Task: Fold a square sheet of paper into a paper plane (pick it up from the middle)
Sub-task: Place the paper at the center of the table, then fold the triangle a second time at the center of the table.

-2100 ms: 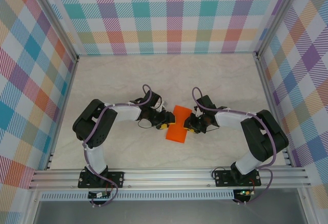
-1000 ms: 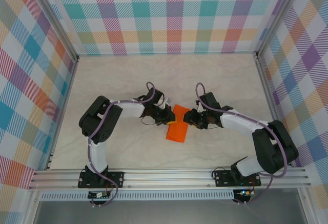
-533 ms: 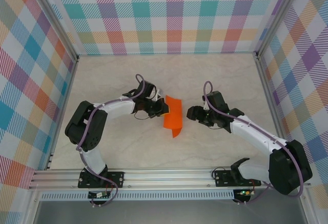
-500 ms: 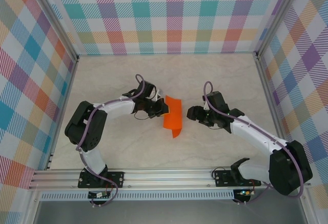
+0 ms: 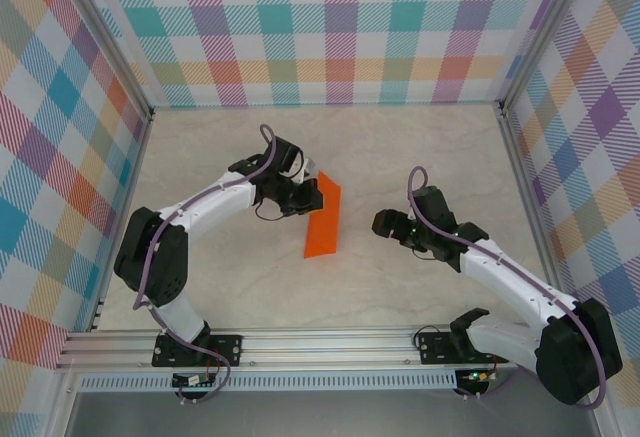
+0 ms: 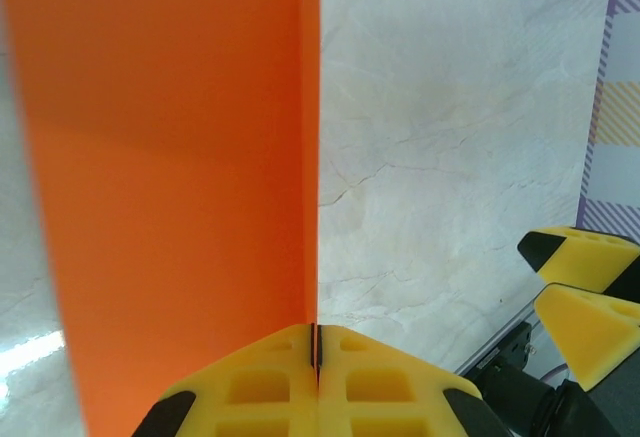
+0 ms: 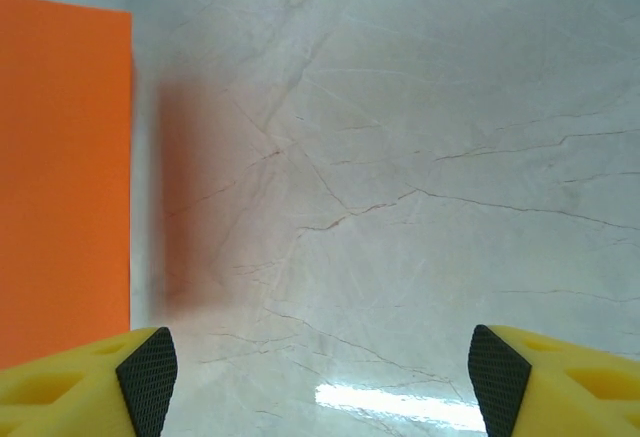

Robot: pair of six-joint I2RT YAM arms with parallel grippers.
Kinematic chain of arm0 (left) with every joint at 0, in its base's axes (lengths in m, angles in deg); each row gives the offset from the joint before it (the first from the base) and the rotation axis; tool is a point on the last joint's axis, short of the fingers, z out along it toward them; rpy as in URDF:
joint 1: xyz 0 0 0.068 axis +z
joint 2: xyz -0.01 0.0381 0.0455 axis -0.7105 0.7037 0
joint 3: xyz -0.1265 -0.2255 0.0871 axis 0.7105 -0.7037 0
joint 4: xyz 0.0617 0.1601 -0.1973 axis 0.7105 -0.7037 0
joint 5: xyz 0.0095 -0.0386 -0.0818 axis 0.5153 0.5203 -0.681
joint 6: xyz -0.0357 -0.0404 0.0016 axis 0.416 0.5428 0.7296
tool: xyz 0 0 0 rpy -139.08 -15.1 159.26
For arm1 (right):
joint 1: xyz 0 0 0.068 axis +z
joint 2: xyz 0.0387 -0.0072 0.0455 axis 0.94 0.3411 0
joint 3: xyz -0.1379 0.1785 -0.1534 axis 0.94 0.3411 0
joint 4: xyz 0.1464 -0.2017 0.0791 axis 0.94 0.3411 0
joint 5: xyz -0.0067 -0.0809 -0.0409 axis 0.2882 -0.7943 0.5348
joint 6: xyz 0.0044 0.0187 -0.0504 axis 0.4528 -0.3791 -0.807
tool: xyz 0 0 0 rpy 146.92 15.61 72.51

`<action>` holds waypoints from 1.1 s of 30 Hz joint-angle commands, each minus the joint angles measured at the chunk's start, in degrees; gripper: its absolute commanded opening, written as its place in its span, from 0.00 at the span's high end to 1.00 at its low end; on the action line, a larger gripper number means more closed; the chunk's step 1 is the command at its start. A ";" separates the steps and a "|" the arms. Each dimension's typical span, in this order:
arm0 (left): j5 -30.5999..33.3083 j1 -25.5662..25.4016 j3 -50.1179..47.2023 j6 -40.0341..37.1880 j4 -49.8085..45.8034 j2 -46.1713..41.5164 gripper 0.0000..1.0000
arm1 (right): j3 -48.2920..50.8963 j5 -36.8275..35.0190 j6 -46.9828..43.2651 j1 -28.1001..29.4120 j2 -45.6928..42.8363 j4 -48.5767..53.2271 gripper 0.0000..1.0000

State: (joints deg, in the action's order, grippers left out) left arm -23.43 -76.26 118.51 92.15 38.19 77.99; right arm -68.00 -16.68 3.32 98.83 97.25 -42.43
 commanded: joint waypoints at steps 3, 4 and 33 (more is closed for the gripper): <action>3.83 -2.46 2.72 -0.81 -4.66 1.44 0.99 | -0.37 -0.87 -1.02 0.28 0.16 1.47 0.22; 3.63 -2.59 2.18 -0.35 -3.93 2.07 0.99 | -0.30 -0.23 -1.29 0.32 0.23 1.02 0.23; 1.58 -3.64 -4.48 5.79 6.36 8.99 0.98 | -13.44 -21.21 -11.35 34.59 23.42 -8.22 0.30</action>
State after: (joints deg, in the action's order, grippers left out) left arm -21.07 -79.39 114.44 97.44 44.33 86.43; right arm -79.63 -34.45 -7.26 132.91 119.50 -49.29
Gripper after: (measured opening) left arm 0.045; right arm 0.704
